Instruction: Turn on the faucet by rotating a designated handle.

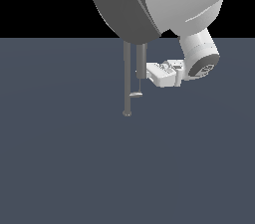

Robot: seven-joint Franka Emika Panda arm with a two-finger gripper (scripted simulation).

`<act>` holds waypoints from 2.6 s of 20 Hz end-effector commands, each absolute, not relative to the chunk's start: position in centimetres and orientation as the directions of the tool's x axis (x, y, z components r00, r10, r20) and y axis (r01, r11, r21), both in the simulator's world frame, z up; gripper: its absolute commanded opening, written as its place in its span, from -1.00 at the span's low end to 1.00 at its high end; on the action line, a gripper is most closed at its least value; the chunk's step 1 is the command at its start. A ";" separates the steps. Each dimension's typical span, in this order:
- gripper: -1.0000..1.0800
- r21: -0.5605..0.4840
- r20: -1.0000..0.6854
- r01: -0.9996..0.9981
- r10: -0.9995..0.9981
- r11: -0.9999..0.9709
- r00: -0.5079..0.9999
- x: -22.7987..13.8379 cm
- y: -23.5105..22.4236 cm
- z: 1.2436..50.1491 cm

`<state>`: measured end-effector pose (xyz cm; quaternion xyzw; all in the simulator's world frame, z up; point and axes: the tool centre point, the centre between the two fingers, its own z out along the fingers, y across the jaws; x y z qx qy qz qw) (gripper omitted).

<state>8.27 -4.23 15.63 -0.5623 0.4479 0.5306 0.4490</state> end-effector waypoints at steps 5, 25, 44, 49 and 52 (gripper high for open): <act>-1.00 -0.009 -1.000 -0.975 -0.004 -0.220 0.010 7.3 -3.8 15.0; -1.00 -0.003 -1.000 -0.974 0.000 -0.226 0.003 4.6 -4.2 15.8; -1.00 -0.006 -1.000 -0.975 -0.001 -0.220 0.006 1.5 -4.9 15.4; -1.00 -0.004 -1.000 -0.975 0.000 -0.224 0.004 -0.2 -5.3 14.3; -1.00 -0.003 -1.000 -0.974 0.001 -0.226 0.003 -1.3 -5.6 13.6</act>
